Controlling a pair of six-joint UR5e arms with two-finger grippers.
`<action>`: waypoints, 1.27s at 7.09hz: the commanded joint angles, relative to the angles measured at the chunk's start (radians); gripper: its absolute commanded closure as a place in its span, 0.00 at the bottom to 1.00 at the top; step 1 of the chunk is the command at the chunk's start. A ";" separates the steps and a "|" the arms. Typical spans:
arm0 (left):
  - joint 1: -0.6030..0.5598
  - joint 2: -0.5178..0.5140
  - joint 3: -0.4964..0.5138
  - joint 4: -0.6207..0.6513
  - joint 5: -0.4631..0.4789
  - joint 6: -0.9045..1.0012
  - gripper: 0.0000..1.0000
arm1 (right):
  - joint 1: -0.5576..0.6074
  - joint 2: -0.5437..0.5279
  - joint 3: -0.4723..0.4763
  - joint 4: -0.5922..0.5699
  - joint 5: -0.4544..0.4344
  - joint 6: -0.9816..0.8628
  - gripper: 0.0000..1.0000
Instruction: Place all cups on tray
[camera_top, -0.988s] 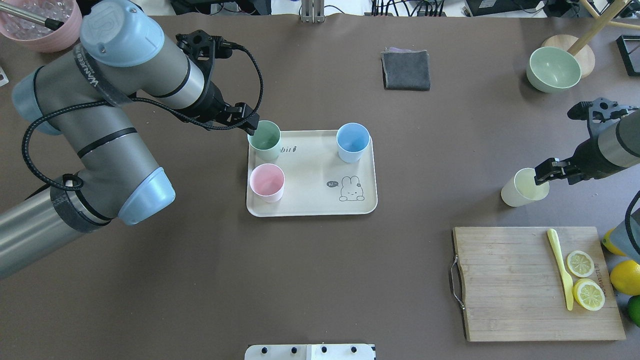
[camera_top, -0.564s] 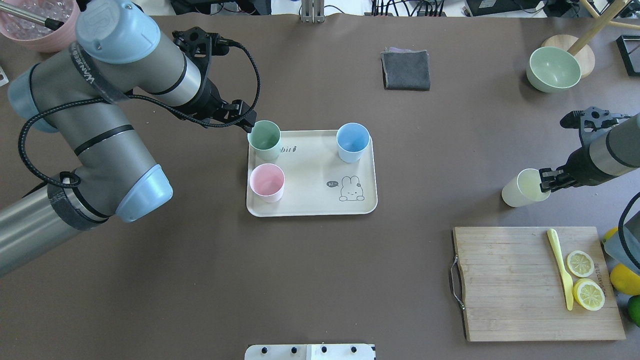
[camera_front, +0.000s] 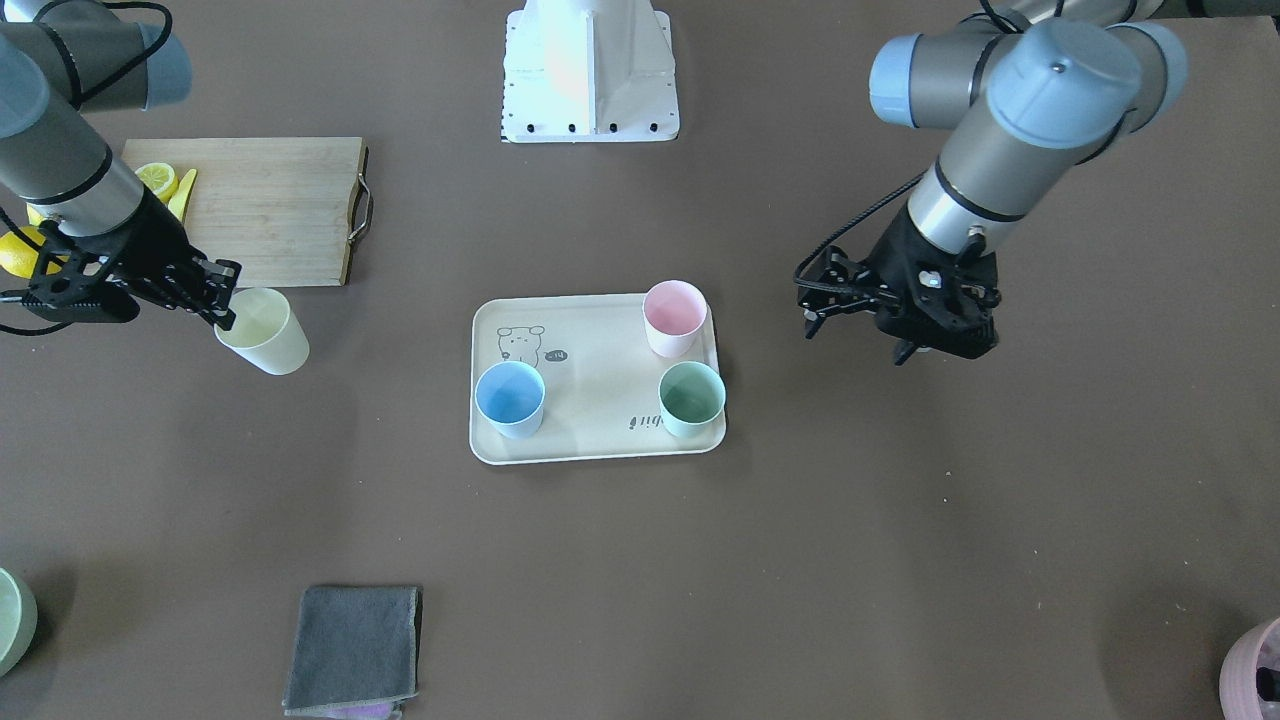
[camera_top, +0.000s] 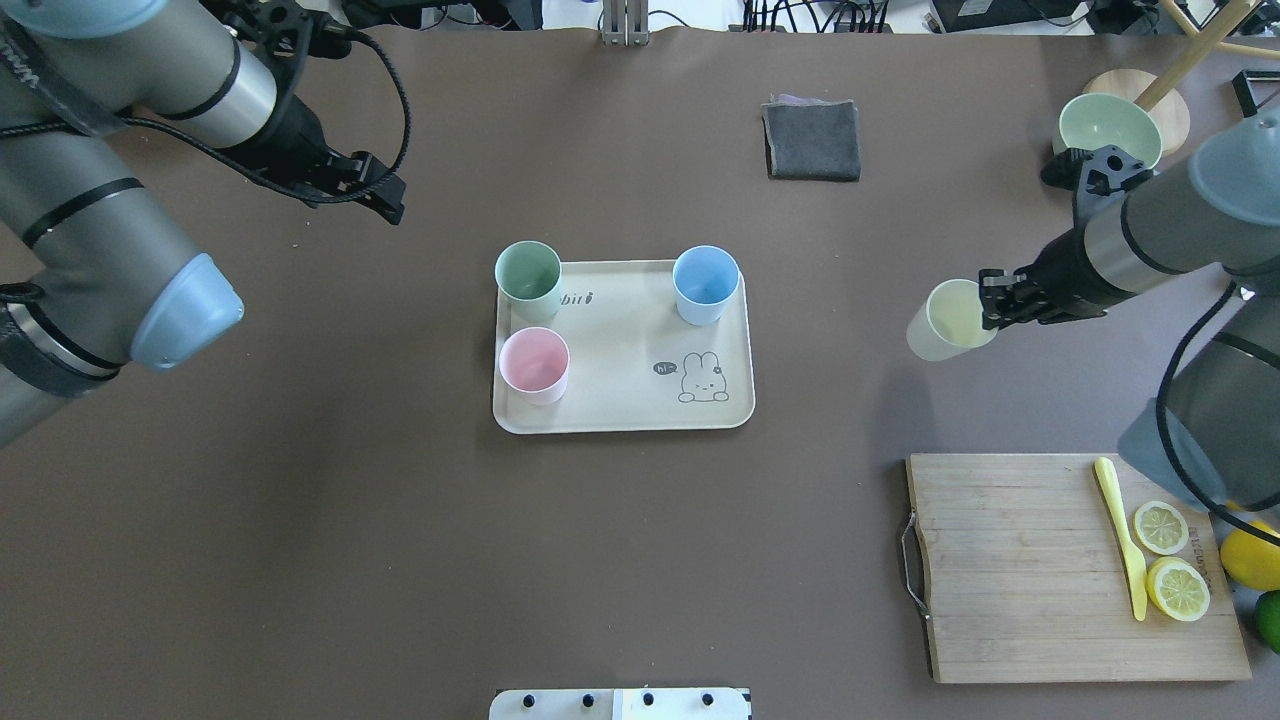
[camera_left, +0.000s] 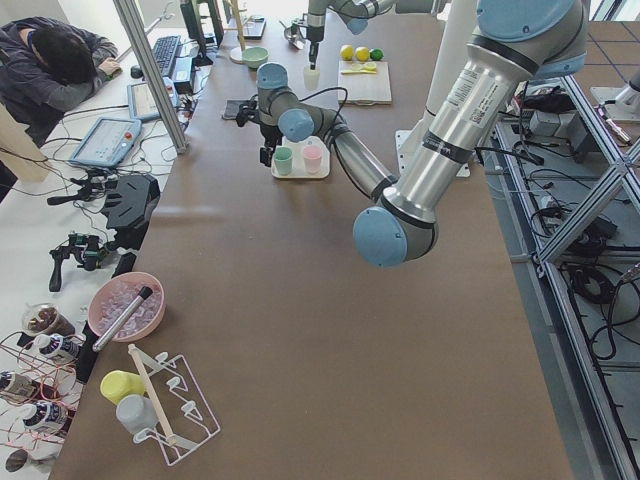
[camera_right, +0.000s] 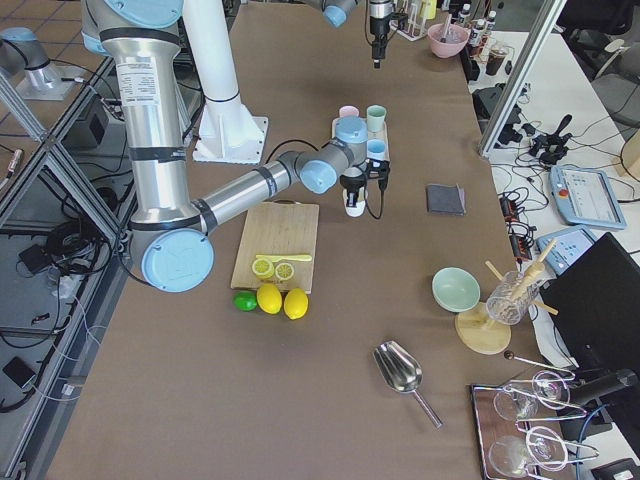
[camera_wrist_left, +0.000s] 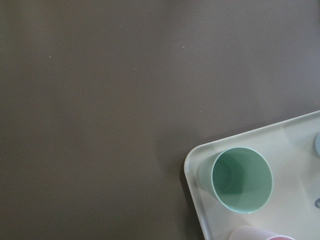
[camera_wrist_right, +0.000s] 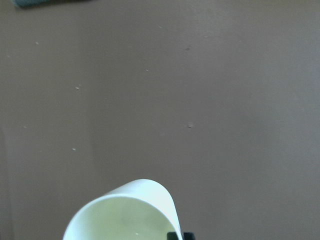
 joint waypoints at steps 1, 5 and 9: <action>-0.081 0.055 0.002 0.013 -0.048 0.136 0.02 | -0.095 0.177 0.006 -0.122 -0.055 0.167 1.00; -0.087 0.057 0.001 0.013 -0.048 0.137 0.02 | -0.300 0.357 -0.098 -0.196 -0.230 0.338 1.00; -0.098 0.060 0.001 0.013 -0.050 0.141 0.02 | -0.289 0.363 -0.094 -0.182 -0.253 0.309 0.00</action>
